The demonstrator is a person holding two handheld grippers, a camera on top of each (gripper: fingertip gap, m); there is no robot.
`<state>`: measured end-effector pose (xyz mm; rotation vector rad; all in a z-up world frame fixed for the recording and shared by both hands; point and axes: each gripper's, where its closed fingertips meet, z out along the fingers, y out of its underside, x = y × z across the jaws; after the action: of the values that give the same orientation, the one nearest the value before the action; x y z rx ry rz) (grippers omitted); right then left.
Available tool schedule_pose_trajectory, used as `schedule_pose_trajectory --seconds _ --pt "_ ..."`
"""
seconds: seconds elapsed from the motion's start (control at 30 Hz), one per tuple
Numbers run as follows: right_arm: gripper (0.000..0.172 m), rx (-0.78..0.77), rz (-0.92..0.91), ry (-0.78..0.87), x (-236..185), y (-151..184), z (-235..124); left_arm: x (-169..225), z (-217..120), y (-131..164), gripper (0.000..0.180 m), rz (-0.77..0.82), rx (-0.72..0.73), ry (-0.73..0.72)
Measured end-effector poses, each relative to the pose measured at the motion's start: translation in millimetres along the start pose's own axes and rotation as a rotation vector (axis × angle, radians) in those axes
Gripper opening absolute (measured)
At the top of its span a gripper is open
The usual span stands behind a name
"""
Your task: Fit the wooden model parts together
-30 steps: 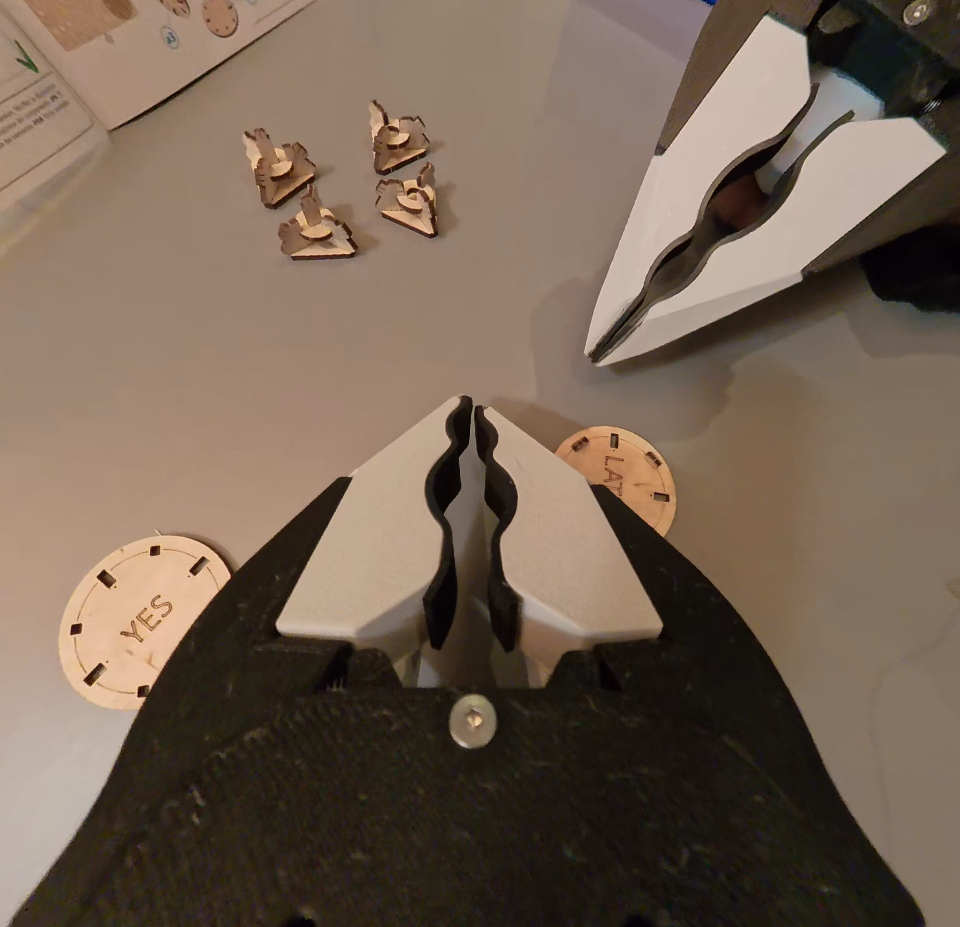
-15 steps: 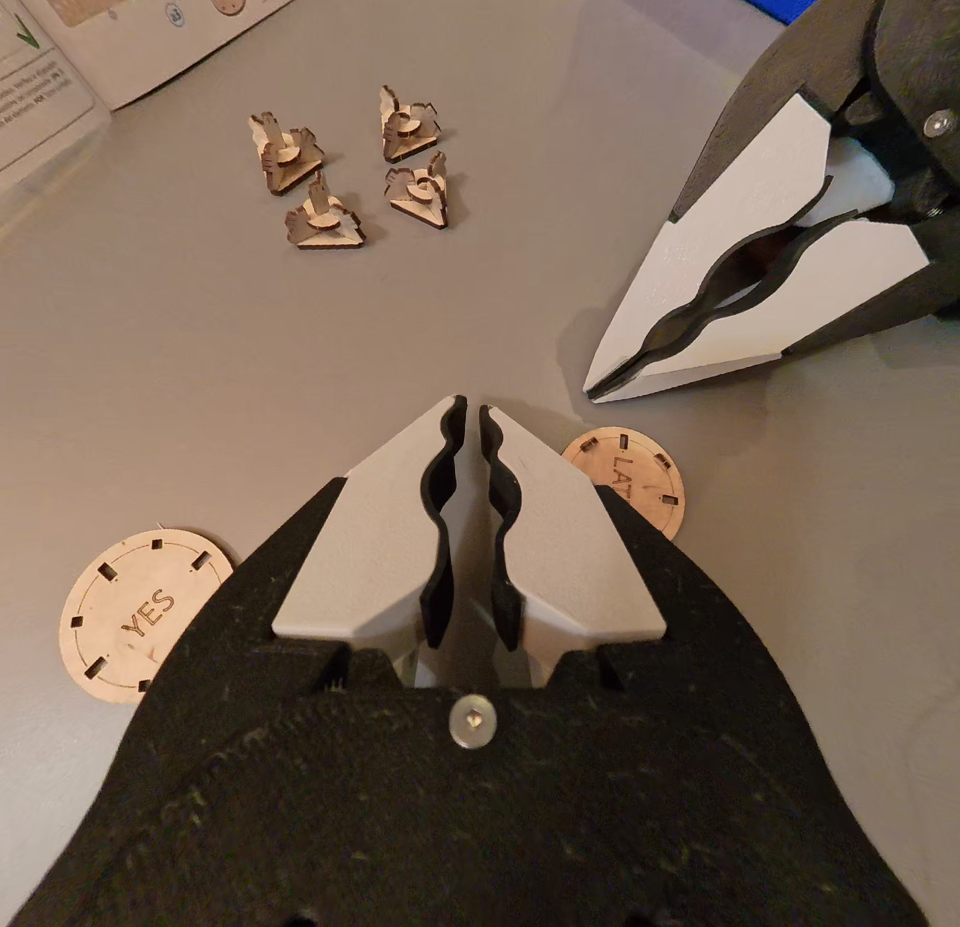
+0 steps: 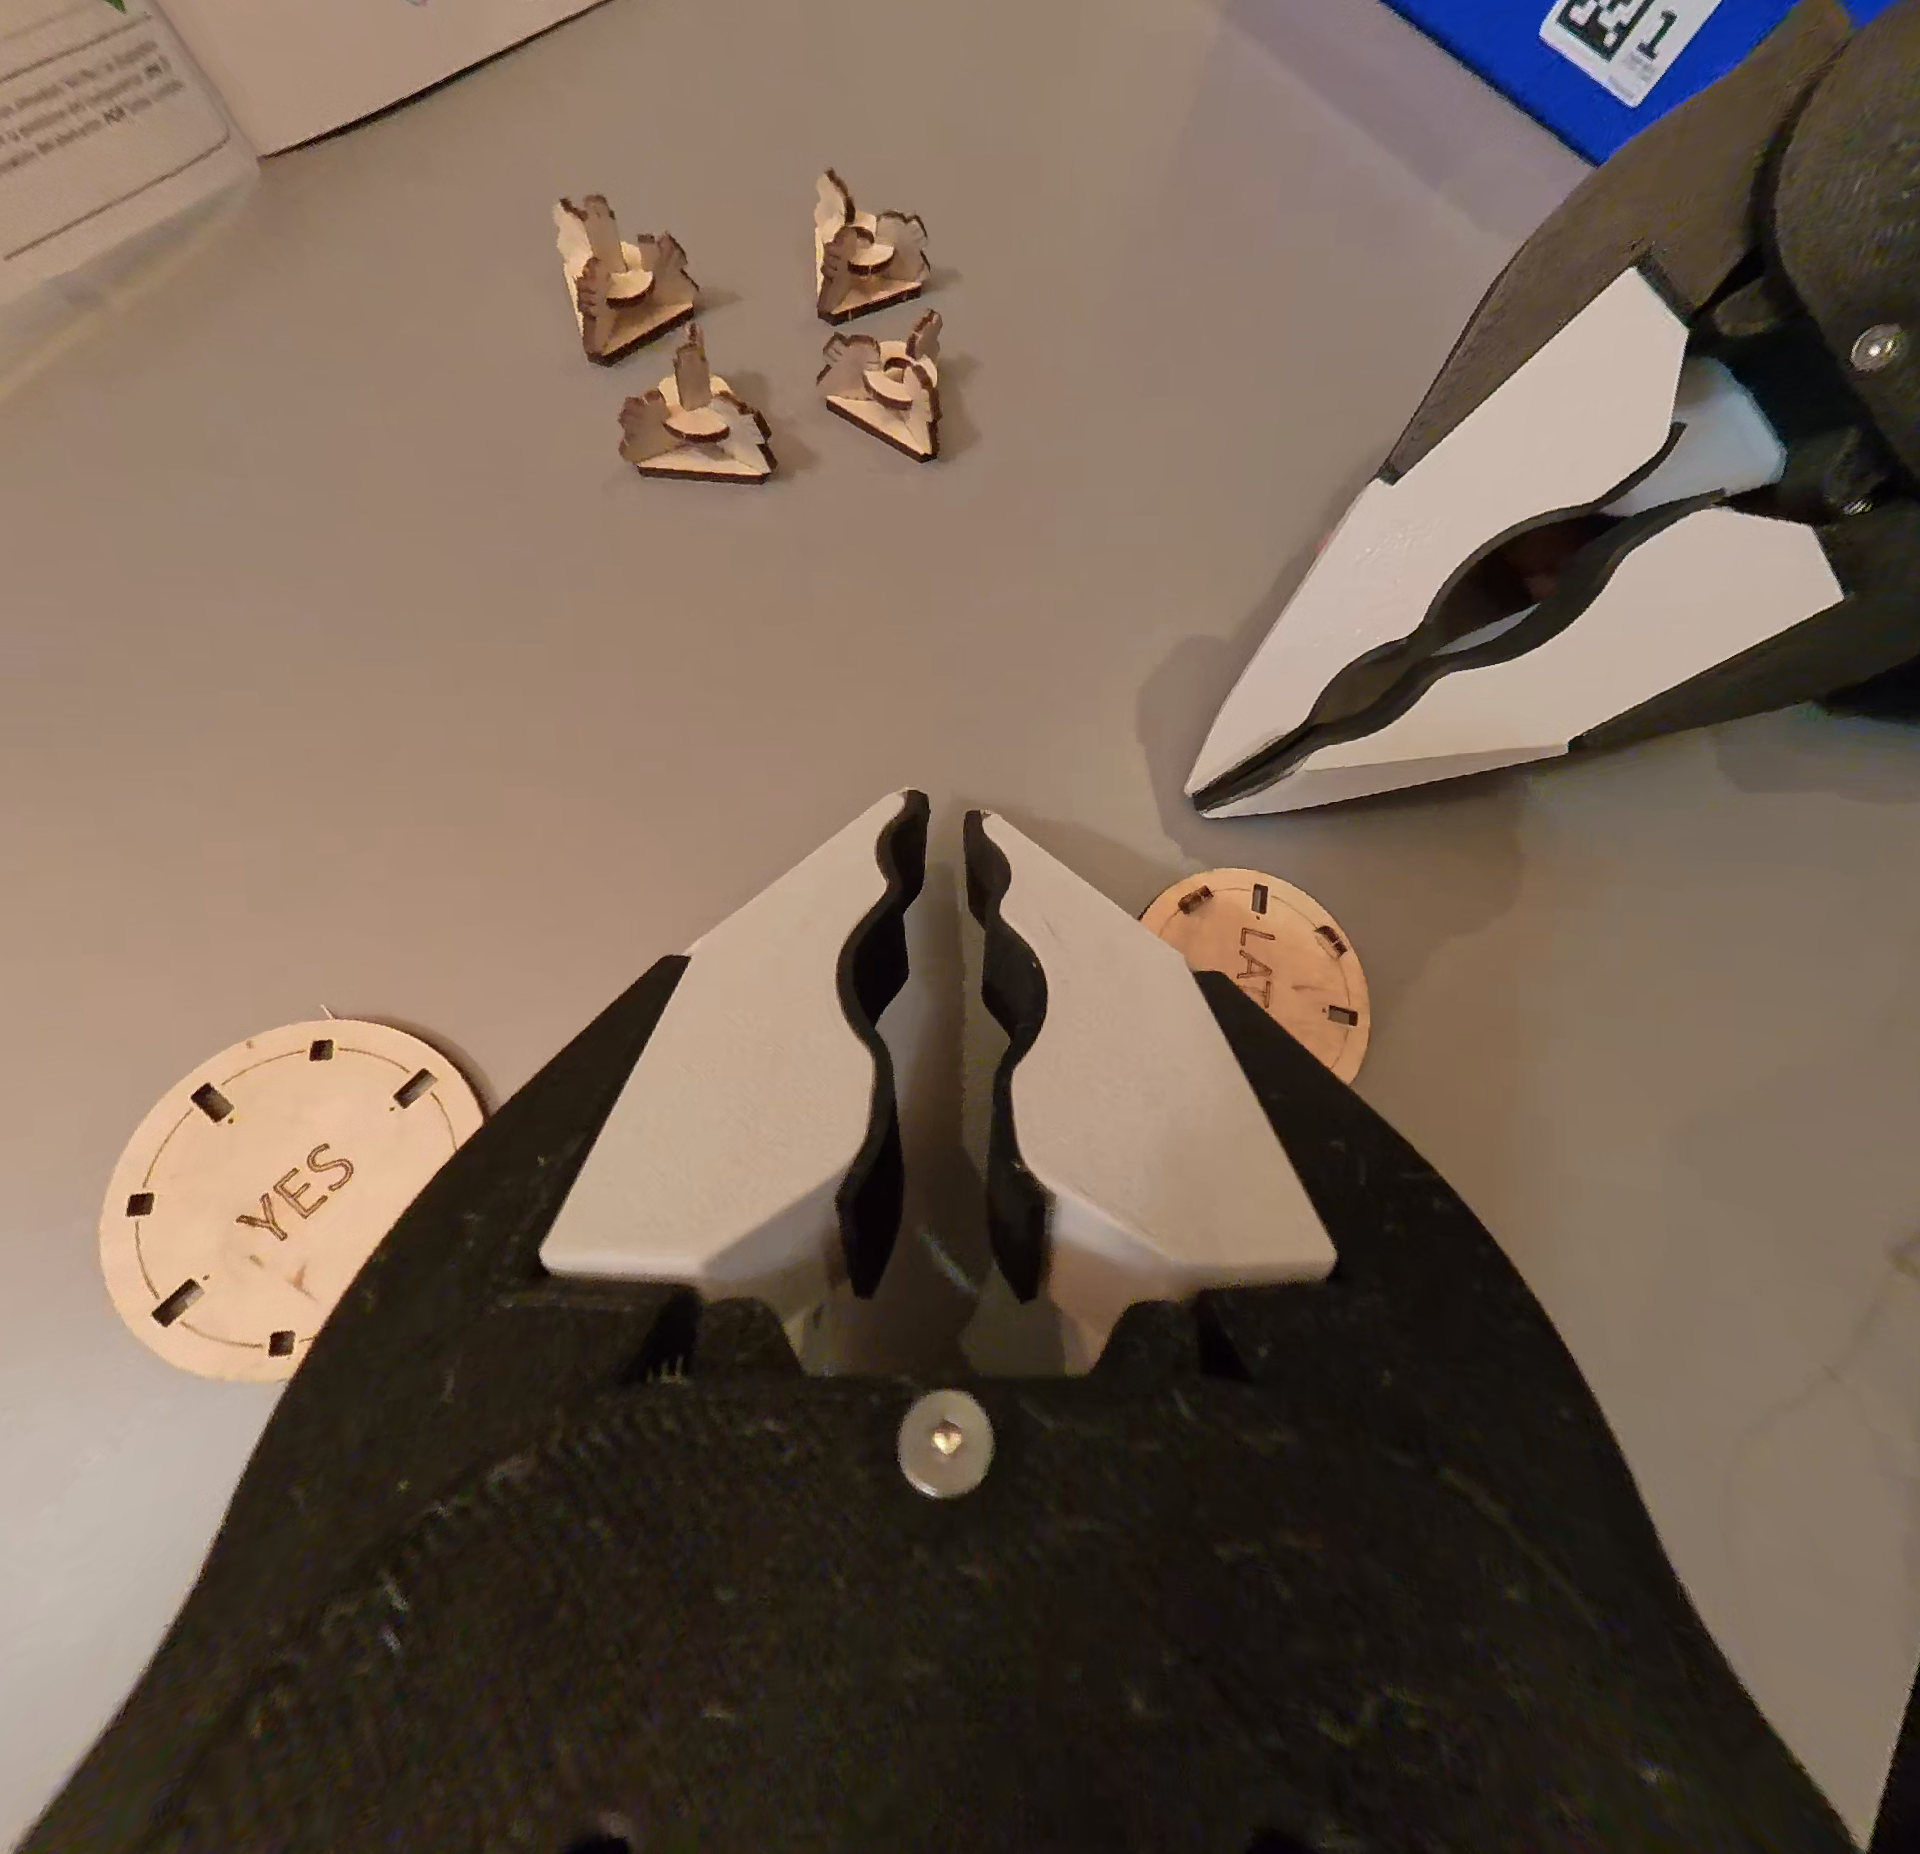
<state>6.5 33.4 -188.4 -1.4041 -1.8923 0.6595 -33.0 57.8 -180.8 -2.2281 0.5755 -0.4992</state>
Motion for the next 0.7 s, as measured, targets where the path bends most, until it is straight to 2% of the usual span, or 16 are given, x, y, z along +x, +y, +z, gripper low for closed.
schedule_pose_trajectory --seconds 0.23,0.47,0.7 --pt "0.0 0.037 0.005 0.017 2 -4 -4 1 -1 -1 0.005 -0.002 0.007 0.008" --pt "0.0 0.111 0.018 0.076 3 -16 -13 10 0 0 0.004 0.013 -0.004 0.08" --pt "0.0 0.172 0.045 0.047 0 -25 -17 -2 -15 -14 0.003 -0.097 0.135 0.085"
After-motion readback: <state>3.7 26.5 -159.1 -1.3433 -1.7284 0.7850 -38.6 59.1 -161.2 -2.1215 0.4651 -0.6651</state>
